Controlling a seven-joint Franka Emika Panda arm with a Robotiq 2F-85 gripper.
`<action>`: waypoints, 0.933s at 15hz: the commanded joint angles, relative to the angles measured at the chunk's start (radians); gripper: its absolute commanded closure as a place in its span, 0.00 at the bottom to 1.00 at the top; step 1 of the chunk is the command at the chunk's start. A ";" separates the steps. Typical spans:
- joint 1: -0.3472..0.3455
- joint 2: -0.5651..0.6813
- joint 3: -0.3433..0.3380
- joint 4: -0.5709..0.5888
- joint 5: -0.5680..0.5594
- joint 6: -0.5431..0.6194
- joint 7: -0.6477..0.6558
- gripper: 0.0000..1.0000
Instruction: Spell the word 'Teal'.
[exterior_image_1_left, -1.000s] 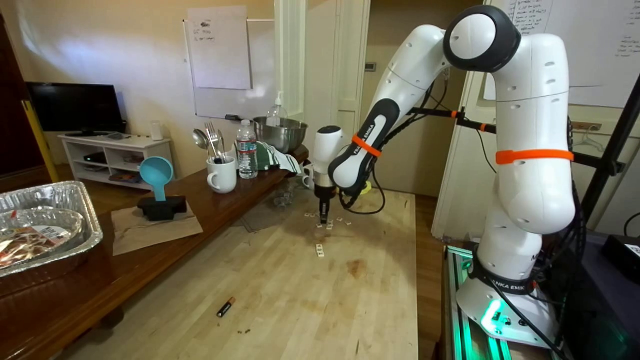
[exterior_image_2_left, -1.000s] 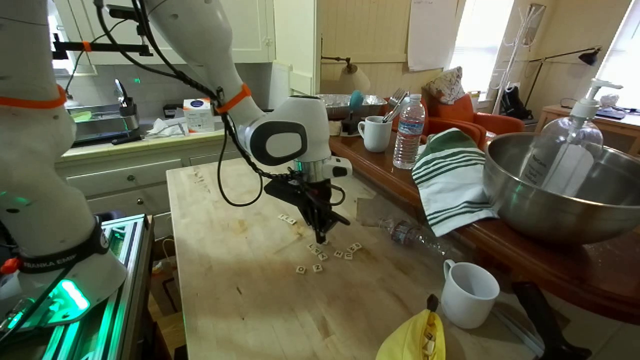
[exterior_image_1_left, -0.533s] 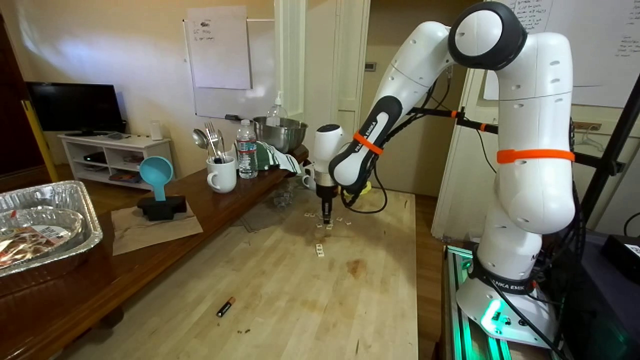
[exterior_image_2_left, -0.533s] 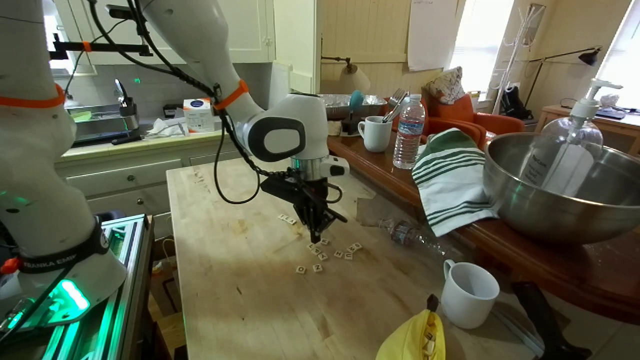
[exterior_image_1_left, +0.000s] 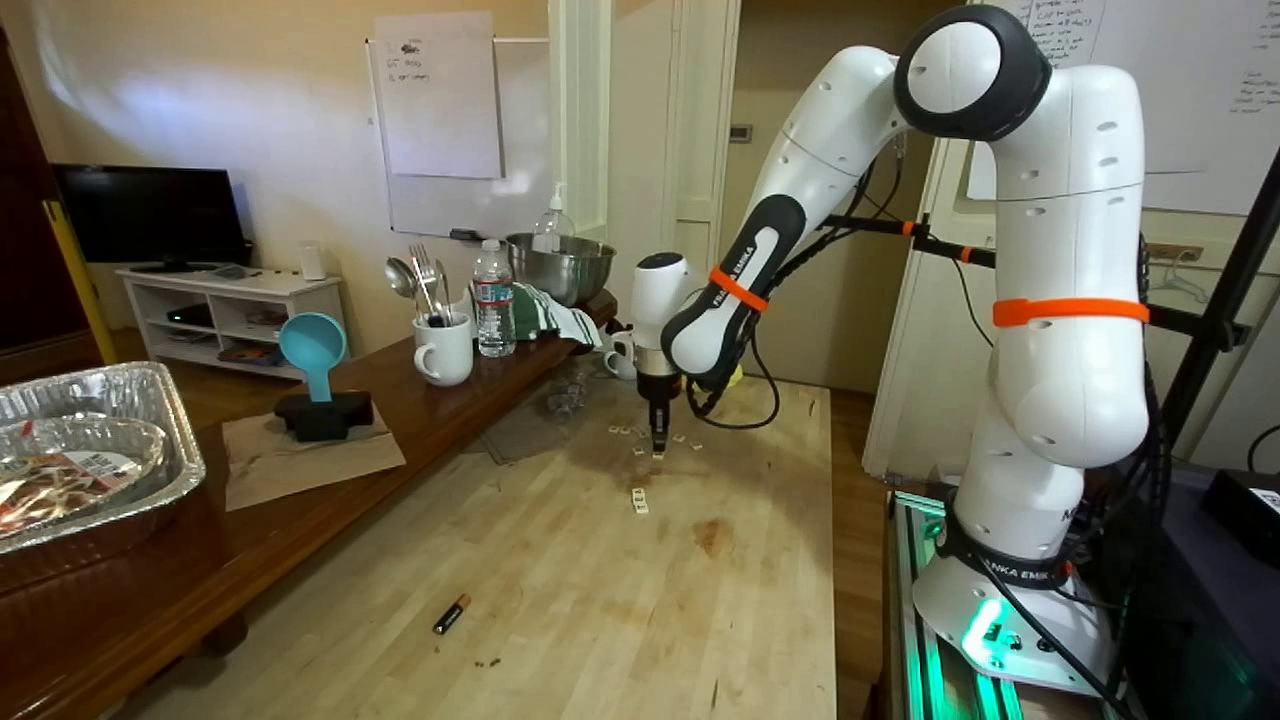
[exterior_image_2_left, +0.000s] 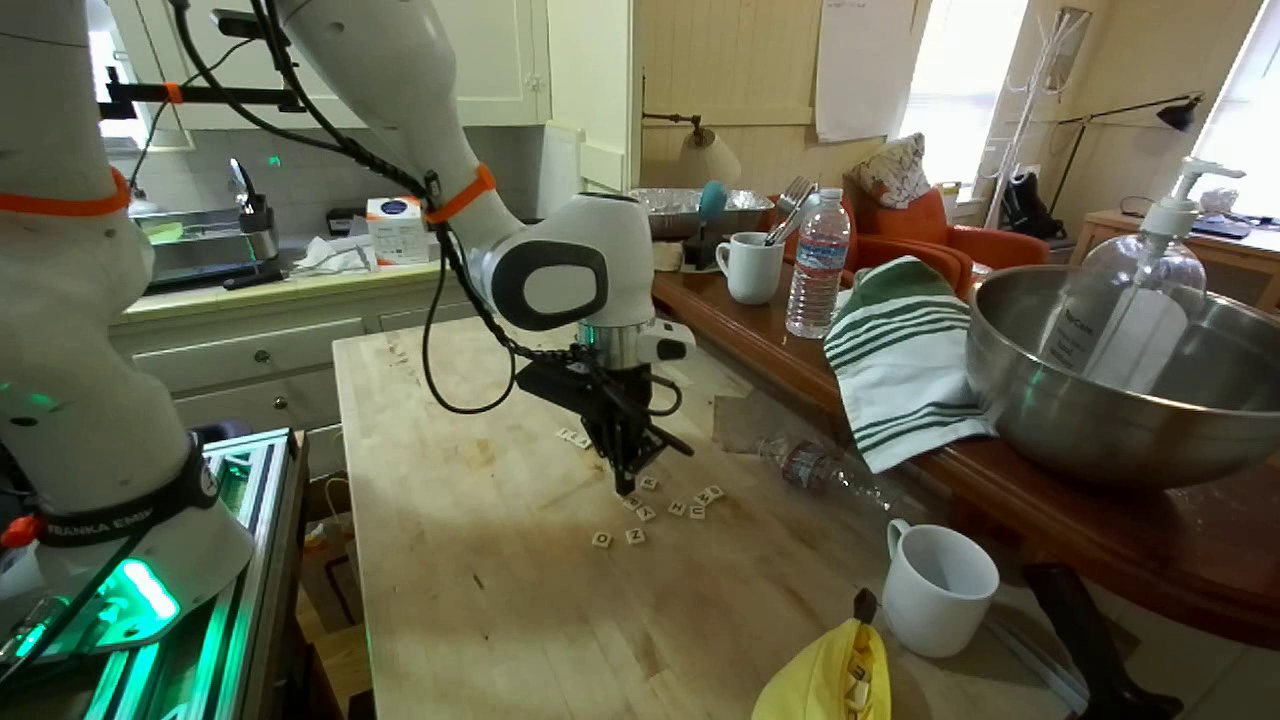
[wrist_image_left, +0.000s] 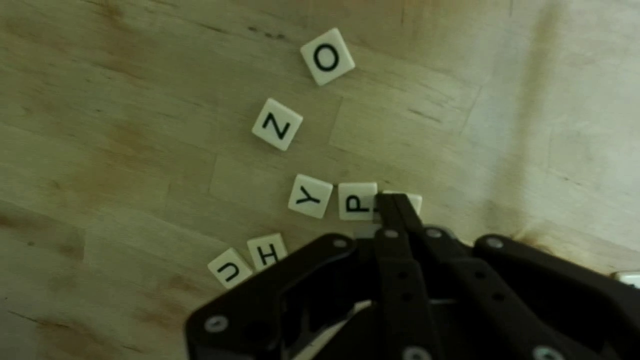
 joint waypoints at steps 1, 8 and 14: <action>-0.009 0.012 0.008 -0.007 -0.018 -0.005 -0.010 1.00; -0.004 0.024 0.029 -0.009 -0.003 -0.007 -0.033 1.00; 0.013 0.019 0.067 -0.021 -0.012 -0.001 -0.052 1.00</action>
